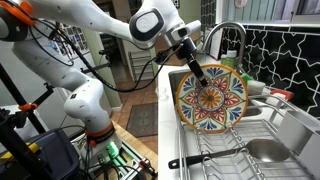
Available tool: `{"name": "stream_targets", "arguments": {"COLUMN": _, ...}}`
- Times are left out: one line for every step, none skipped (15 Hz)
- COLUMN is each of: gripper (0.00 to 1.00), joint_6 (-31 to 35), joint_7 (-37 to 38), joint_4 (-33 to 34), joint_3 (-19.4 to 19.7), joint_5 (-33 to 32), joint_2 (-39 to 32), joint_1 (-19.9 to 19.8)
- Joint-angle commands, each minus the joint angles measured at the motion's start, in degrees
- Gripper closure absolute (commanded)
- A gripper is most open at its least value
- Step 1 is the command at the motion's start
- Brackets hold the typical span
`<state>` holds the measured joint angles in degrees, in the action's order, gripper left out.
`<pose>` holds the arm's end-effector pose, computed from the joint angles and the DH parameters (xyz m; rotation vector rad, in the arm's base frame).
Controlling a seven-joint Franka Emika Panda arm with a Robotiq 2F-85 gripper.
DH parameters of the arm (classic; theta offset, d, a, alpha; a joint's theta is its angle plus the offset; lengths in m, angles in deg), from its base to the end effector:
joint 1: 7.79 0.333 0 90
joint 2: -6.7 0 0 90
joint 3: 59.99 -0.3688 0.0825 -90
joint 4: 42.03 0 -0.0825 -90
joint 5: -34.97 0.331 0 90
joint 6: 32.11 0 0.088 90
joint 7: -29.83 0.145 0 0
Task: Rinse the orange plate under the faucet then place it on the plate rack
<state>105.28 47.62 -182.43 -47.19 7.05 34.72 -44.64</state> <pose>0.2259 -0.3103 0.5502 2.4427 -1.1583 0.4648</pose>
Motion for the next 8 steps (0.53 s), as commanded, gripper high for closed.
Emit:
{"name": "stream_targets", "arguments": {"gripper": 0.60, "joint_6": 0.1, "joint_7": -1.8, "joint_4": 1.6, "joint_3": 0.7, "joint_5": 1.5, "joint_2": -1.4, "joint_1": 0.7}}
{"name": "stream_targets", "arguments": {"gripper": 0.69, "joint_6": 0.2, "joint_7": -1.8, "joint_4": 1.8, "joint_3": 0.7, "joint_5": 1.6, "joint_2": -1.4, "joint_1": 0.8}}
{"name": "stream_targets", "arguments": {"gripper": 0.76, "joint_6": 0.3, "joint_7": -1.8, "joint_4": 2.0, "joint_3": 0.7, "joint_5": 1.6, "joint_2": -1.5, "joint_1": 0.8}}
{"name": "stream_targets", "arguments": {"gripper": 0.85, "joint_6": 0.4, "joint_7": -1.8, "joint_4": 2.2, "joint_3": 0.8, "joint_5": 1.6, "joint_2": -1.6, "joint_1": 0.8}}
{"name": "stream_targets", "arguments": {"gripper": 0.92, "joint_6": 0.3, "joint_7": -1.8, "joint_4": 2.2, "joint_3": 0.8, "joint_5": 1.7, "joint_2": -1.6, "joint_1": 0.9}}
{"name": "stream_targets", "arguments": {"gripper": 0.99, "joint_6": 0.3, "joint_7": -1.7, "joint_4": 2.3, "joint_3": 0.8, "joint_5": 1.7, "joint_2": -1.6, "joint_1": 0.9}}
{"name": "stream_targets", "arguments": {"gripper": 1.00, "joint_6": 0.4, "joint_7": -1.7, "joint_4": 2.4, "joint_3": 0.8, "joint_5": 1.7, "joint_2": -1.6, "joint_1": 0.9}}
{"name": "stream_targets", "arguments": {"gripper": 1.00, "joint_6": 0.4, "joint_7": -1.9, "joint_4": 2.5, "joint_3": 0.8, "joint_5": 1.7, "joint_2": -1.6, "joint_1": 0.9}}
